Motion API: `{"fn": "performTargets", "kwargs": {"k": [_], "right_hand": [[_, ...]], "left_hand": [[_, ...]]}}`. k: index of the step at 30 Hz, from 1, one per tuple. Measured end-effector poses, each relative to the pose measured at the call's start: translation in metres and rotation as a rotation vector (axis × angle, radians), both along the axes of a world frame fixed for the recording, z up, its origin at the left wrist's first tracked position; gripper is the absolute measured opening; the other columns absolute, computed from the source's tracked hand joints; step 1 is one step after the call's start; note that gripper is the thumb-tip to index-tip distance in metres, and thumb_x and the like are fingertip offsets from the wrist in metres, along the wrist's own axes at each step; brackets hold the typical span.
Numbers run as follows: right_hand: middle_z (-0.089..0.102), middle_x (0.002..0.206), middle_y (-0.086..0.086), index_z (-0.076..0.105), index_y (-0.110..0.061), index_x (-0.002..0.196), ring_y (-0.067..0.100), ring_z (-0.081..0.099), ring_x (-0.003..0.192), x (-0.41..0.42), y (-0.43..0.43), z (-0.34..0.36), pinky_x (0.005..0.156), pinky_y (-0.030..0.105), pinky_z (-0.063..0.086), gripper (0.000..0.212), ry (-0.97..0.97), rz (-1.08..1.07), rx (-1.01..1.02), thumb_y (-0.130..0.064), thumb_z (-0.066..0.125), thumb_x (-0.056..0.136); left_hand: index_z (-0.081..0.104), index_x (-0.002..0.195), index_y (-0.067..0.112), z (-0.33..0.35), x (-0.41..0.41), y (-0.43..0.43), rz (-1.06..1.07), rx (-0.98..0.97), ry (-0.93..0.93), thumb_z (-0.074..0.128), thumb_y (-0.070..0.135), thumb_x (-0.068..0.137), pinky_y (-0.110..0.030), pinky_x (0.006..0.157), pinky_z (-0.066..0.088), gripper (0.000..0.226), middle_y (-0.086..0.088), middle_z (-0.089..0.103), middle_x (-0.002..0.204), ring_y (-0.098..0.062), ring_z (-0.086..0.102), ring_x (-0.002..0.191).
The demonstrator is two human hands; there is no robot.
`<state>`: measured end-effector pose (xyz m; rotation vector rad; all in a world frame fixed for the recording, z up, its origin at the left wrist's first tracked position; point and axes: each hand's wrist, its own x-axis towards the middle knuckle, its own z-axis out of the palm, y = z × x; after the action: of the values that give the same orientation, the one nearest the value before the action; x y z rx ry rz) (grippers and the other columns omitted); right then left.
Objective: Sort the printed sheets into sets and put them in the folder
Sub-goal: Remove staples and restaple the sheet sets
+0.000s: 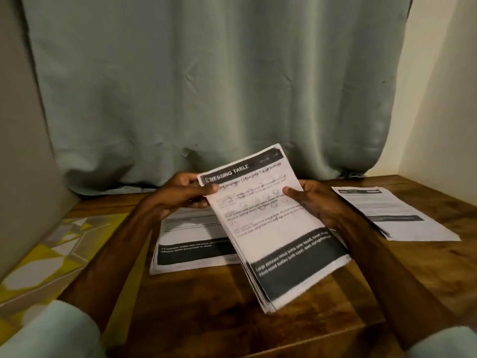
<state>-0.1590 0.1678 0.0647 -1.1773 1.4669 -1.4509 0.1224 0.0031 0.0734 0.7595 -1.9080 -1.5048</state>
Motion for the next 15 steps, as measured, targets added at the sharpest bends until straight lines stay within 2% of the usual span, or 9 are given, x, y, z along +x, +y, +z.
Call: {"fn": "performTargets", "kwargs": {"k": [2,4,6,7,9,11,12,13,15], "right_hand": [[0.077,0.104,0.013,0.066,0.002,0.122,0.022,0.077,0.079,0.005,-0.028,-0.009,0.064,0.029,0.061,0.026,-0.104,-0.030,-0.033,-0.011,0.061,0.100],[0.077,0.107,0.014,0.065,0.003,0.121,0.025,0.077,0.087,0.019,-0.056,-0.018,0.077,0.036,0.062,0.028,-0.103,-0.072,-0.044,-0.014,0.064,0.099],[0.079,0.095,0.006,0.067,0.002,0.114,0.020,0.077,0.080,0.037,-0.081,-0.022,0.074,0.032,0.062,0.022,-0.076,-0.088,-0.048,-0.015,0.063,0.100],[0.079,0.094,0.006,0.067,0.002,0.112,0.021,0.077,0.080,0.046,-0.091,-0.023,0.075,0.034,0.063,0.020,-0.089,-0.061,-0.049,-0.014,0.062,0.101],[0.078,0.101,0.011,0.069,0.004,0.114,0.027,0.076,0.088,0.060,-0.109,-0.024,0.087,0.044,0.061,0.023,-0.101,-0.001,-0.045,-0.014,0.063,0.100],[0.078,0.097,0.011,0.069,0.007,0.113,0.025,0.077,0.085,0.066,-0.121,-0.022,0.084,0.039,0.062,0.023,-0.057,0.037,-0.016,-0.010,0.066,0.097],[0.078,0.097,0.012,0.070,0.007,0.111,0.025,0.077,0.084,0.067,-0.125,-0.022,0.081,0.037,0.063,0.022,-0.015,0.053,0.012,-0.007,0.069,0.094],[0.077,0.099,0.015,0.071,0.006,0.109,0.027,0.077,0.086,0.066,-0.129,-0.024,0.081,0.038,0.063,0.021,0.011,0.064,0.045,-0.003,0.072,0.090],[0.076,0.104,0.021,0.073,0.007,0.106,0.035,0.075,0.093,0.066,-0.139,-0.033,0.090,0.048,0.060,0.026,0.045,0.063,0.090,0.003,0.079,0.081]], "left_hand": [[0.066,0.127,0.005,-0.011,0.015,0.000,0.013,0.214,0.159,0.069,0.020,0.095,-0.036,0.089,0.060,0.036,-0.016,0.073,0.119,-0.028,0.072,0.107],[0.066,0.127,0.007,-0.023,0.022,0.004,-0.001,0.278,0.169,0.063,0.028,0.099,-0.042,0.093,0.058,0.035,-0.013,0.073,0.120,-0.030,0.071,0.112],[0.068,0.123,0.010,-0.027,0.028,0.005,0.034,0.252,0.129,0.061,0.032,0.100,-0.042,0.093,0.058,0.033,-0.011,0.075,0.117,-0.027,0.073,0.107],[0.069,0.121,0.009,-0.028,0.030,0.003,0.075,0.218,0.114,0.062,0.031,0.100,-0.041,0.091,0.060,0.031,-0.011,0.075,0.116,-0.024,0.074,0.103],[0.069,0.121,0.003,-0.029,0.038,-0.010,0.206,0.135,0.122,0.065,0.019,0.099,-0.031,0.078,0.063,0.028,-0.013,0.073,0.118,-0.018,0.077,0.087],[0.067,0.121,-0.004,-0.032,0.047,-0.026,0.350,0.049,0.145,0.064,0.007,0.098,-0.024,0.067,0.062,0.026,-0.014,0.071,0.115,-0.012,0.075,0.073],[0.067,0.120,-0.006,-0.036,0.051,-0.036,0.410,0.012,0.132,0.065,0.005,0.097,-0.023,0.066,0.061,0.025,-0.014,0.071,0.113,-0.012,0.073,0.071],[0.068,0.117,-0.006,-0.042,0.054,-0.048,0.470,-0.024,0.097,0.066,0.005,0.096,-0.026,0.068,0.062,0.023,-0.013,0.071,0.111,-0.014,0.073,0.074],[0.072,0.110,-0.003,-0.056,0.058,-0.066,0.549,-0.061,-0.012,0.071,0.010,0.094,-0.041,0.081,0.063,0.021,-0.014,0.073,0.113,-0.027,0.074,0.089]]}}
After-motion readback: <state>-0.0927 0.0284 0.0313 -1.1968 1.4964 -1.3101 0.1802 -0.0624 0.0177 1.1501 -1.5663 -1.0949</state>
